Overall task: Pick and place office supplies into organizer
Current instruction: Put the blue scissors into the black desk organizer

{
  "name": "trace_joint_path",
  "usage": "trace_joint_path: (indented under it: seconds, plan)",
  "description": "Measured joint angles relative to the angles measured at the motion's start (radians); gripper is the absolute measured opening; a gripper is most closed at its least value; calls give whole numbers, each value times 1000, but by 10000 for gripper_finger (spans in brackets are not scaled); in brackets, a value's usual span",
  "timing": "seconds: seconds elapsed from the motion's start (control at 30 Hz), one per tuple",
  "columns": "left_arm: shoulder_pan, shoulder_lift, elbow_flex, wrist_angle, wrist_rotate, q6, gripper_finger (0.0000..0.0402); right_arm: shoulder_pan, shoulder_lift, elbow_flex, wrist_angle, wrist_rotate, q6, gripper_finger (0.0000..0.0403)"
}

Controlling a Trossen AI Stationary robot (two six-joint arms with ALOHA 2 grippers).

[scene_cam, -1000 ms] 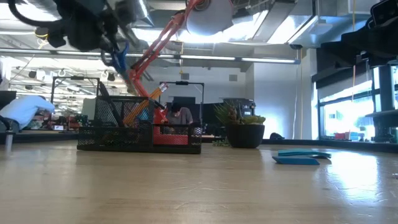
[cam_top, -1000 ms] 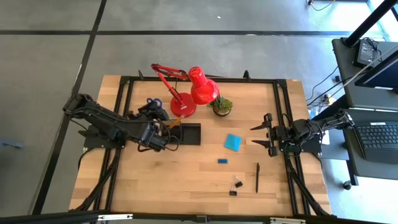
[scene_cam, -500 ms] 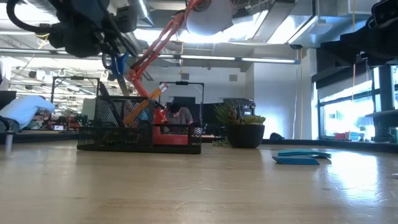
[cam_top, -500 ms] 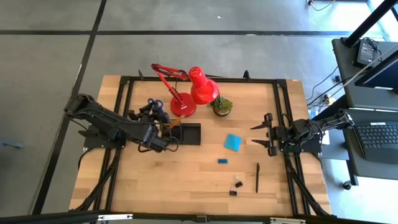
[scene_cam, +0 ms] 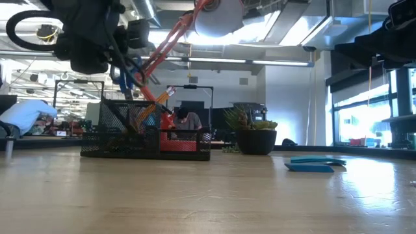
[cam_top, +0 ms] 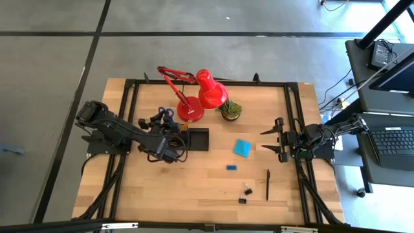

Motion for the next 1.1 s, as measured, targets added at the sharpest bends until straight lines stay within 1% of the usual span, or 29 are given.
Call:
trace_joint_path:
  seconds: [0.3,0.67,1.1]
  plan:
    - [-19,10,0,1,-7,7,85,0,0,0,0,0,3,242]
    - [-27,10,0,15,-8,-21,112,0,0,0,0,0,2,242]
    - [-28,8,0,13,-8,-85,114,0,0,0,0,-1,3,242]
